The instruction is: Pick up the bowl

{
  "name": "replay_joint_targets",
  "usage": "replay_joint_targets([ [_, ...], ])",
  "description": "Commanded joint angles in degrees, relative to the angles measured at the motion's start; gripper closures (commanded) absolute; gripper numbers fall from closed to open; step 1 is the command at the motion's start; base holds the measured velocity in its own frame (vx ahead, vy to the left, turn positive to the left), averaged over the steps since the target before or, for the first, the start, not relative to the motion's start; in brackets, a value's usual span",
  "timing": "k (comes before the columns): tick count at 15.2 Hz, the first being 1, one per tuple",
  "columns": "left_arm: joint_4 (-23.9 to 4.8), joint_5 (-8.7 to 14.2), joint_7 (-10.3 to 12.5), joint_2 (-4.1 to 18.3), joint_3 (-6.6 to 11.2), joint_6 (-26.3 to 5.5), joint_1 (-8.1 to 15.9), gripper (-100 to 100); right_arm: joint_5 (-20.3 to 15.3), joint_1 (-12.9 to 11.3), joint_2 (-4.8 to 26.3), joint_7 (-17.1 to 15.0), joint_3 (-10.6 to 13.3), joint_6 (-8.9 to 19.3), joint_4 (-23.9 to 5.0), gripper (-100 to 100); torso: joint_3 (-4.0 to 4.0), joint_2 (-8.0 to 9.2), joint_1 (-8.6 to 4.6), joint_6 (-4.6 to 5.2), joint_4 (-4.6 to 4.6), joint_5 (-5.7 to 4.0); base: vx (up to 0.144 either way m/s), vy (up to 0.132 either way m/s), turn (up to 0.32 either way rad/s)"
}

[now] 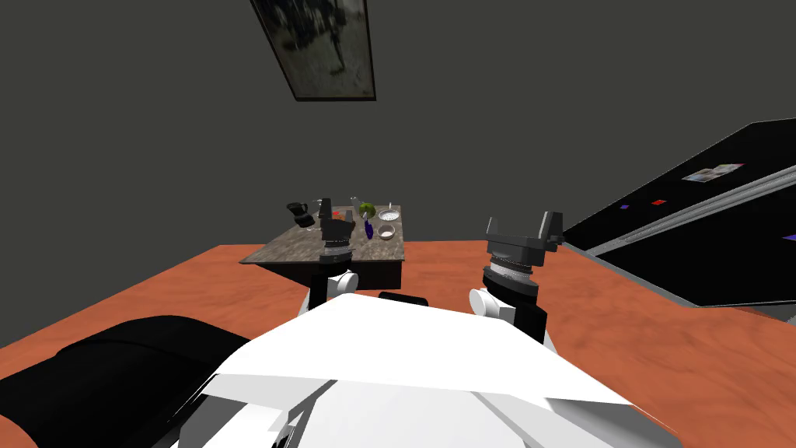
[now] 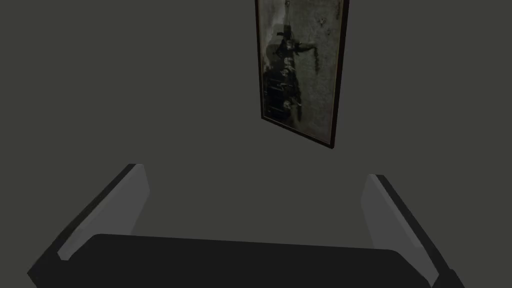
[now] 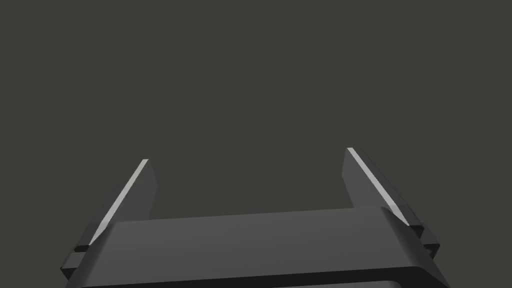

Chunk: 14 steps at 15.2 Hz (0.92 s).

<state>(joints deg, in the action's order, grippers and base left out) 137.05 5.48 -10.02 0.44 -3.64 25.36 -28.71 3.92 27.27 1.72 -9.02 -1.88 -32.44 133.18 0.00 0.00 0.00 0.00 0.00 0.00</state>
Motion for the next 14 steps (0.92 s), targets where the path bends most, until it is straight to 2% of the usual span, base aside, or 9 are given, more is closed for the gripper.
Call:
replay_joint_targets([
  [1,0.01,0.34,0.4,1.74,0.47,-0.58,0.08,-100,0.0,0.0,0.0,0.0,0.0,0.0,0.0,0,0.0,0.0,0.0,0.0,0.0,0.0,-0.001,-0.012,-0.012],
  [5,-0.02,2.49,2.71,6.86,3.2,-4.33,0.5,-100,0.0,0.0,-0.01,0.0,0.01,0.0,0.0,0,0.03,0.05,-0.27,0.01,0.01,-0.06,-0.014,-0.074,-0.034],
  [6,-0.02,2.49,2.71,6.86,3.2,-4.33,0.5,-100,0.0,-0.01,-0.01,0.0,0.01,0.0,0.0,0,0.04,0.08,-0.36,0.01,0.01,-0.08,-0.018,-0.096,-0.022],
  [8,-0.15,4.23,4.44,9.43,5.27,-7.19,0.77,-100,0.0,0.0,-0.01,0.0,0.01,0.0,0.0,0,0.02,0.04,-0.4,0.01,0.01,-0.09,0.006,-0.112,-0.042],
  [9,-0.15,4.23,4.44,9.43,5.27,-7.46,0.77,-100,0.0,0.0,-0.01,0.0,0.01,0.0,0.0,0,0.0,0.0,-0.47,0.01,0.0,-0.1,0.005,-0.121,-0.034],
  [11,-0.24,5.26,5.41,10.74,6.44,-9.32,0.9,-100,0.0,0.0,-0.01,0.0,0.01,0.0,0.0,0,-0.01,-0.01,-0.47,0.01,0.0,-0.11,0.003,-0.096,-0.033],
  [12,-0.37,6.38,6.44,12.06,7.68,-11.22,1.03,-100,0.0,0.0,-0.01,0.0,0.01,0.0,0.0,0,-0.01,-0.01,-0.41,0.01,0.0,-0.1,0.005,-0.085,-0.039],
  [13,-0.37,6.38,6.44,12.06,7.68,-11.37,1.03,-100,0.0,0.0,-0.01,0.0,0.01,0.0,0.0,0,-0.01,-0.01,-0.39,0.01,0.0,-0.09,0.007,-0.086,-0.034],
  [14,-0.53,7.58,7.52,13.4,8.98,-13.13,1.15,-100,0.0,0.0,-0.01,0.0,0.01,0.0,0.0,0,-0.01,-0.02,-0.37,0.01,-0.01,-0.09,0.003,-0.101,-0.052],
])
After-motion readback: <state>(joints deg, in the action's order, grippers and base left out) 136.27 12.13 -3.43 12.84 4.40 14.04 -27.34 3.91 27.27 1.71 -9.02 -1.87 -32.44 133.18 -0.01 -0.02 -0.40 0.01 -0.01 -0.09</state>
